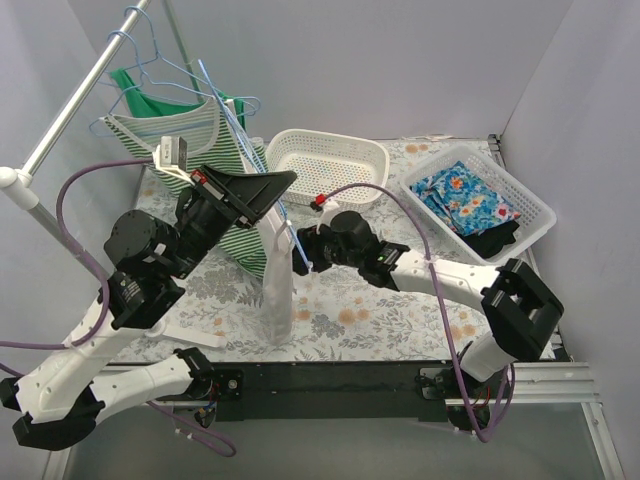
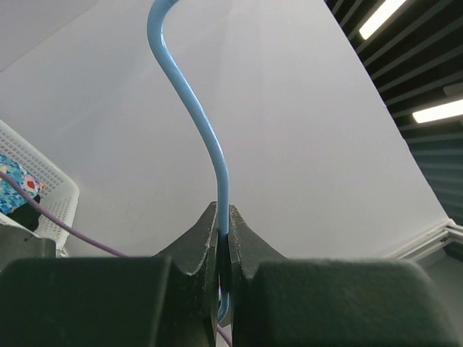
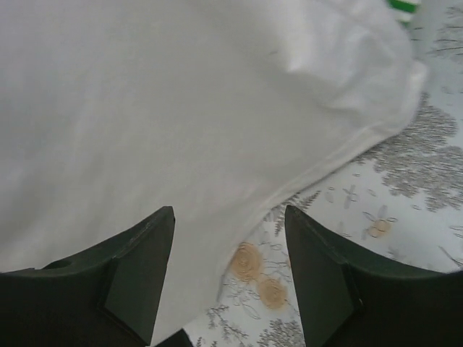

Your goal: Place the tank top on the hanger

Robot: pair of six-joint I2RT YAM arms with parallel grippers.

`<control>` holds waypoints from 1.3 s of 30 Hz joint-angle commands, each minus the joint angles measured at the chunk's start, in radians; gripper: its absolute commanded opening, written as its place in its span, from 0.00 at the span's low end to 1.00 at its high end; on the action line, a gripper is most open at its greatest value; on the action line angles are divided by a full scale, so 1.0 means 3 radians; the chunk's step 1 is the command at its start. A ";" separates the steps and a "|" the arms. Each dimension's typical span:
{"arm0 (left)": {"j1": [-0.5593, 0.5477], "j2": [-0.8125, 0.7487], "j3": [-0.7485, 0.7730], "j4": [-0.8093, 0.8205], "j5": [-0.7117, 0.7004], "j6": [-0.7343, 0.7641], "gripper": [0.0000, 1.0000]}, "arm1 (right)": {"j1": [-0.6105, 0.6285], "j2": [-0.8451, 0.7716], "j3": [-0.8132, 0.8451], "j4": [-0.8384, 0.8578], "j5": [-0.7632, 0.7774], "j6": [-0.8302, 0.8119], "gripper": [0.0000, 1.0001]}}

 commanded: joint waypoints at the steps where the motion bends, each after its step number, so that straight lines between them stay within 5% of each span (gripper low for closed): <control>1: -0.0014 0.0135 0.0296 0.0075 -0.0207 0.0021 0.00 | 0.0264 0.0163 0.0241 0.0584 -0.0387 0.0244 0.70; 14: -0.0014 0.0570 0.0746 0.0157 -0.0381 0.0077 0.00 | 0.0730 0.0010 0.0578 0.0937 -0.1017 0.0295 0.68; 23: -0.0014 0.0438 0.0455 0.0264 -0.0897 0.0261 0.00 | 0.0791 0.0224 0.0666 0.1096 -0.1620 0.0280 0.66; 39: -0.0014 0.0115 -0.0215 0.0515 -0.2016 0.0680 0.00 | 0.0643 0.0245 0.0231 0.0078 0.0194 0.0310 0.69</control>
